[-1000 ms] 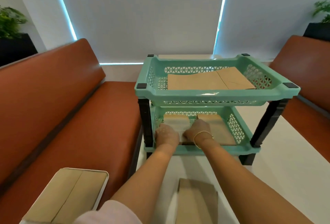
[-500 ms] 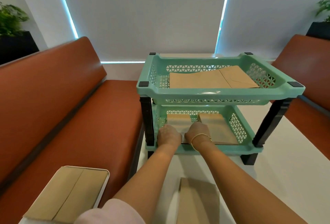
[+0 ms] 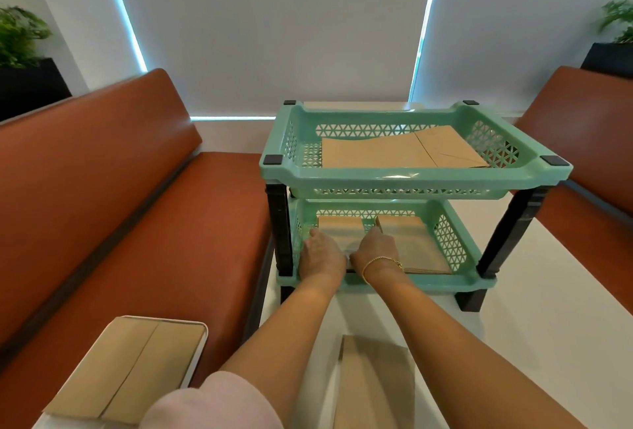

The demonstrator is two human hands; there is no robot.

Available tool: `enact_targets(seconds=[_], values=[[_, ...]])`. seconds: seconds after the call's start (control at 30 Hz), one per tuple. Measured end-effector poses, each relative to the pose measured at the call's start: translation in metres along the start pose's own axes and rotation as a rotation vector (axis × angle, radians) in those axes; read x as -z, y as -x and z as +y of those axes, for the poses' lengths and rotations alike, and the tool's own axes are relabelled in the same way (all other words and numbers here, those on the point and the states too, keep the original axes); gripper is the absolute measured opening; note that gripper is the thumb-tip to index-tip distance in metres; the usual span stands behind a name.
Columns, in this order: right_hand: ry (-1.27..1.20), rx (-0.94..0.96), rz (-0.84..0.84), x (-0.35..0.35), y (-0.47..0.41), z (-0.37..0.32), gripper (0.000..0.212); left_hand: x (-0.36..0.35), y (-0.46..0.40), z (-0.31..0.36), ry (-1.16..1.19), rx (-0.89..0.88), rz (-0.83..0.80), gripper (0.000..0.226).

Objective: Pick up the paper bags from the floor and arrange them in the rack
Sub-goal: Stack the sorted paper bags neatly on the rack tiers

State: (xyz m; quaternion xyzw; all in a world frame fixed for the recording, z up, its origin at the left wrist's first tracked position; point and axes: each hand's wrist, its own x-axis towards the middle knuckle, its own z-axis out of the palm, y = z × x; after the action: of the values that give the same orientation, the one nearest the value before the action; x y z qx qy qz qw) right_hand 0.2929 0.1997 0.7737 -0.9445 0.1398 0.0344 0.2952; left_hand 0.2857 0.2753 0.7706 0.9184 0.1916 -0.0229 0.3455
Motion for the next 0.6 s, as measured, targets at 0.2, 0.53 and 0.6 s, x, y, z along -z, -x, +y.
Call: enact_targets(seconds=[0.2, 0.53, 0.6], values=[[-0.111, 0.141, 0.121, 0.024, 0.033, 0.014, 0.042, 0.005, 0.028, -0.003, 0.001, -0.289, 0.058, 0.045], [-0.026, -0.152, -0.140, 0.011, 0.124, 0.099, 0.045, -0.012, 0.125, -0.063, -0.036, -0.146, -0.077, 0.039], [-0.039, -0.217, -0.171, 0.001, 0.139, 0.110, 0.049, -0.017, 0.140, -0.075, -0.074, -0.016, -0.162, 0.044]])
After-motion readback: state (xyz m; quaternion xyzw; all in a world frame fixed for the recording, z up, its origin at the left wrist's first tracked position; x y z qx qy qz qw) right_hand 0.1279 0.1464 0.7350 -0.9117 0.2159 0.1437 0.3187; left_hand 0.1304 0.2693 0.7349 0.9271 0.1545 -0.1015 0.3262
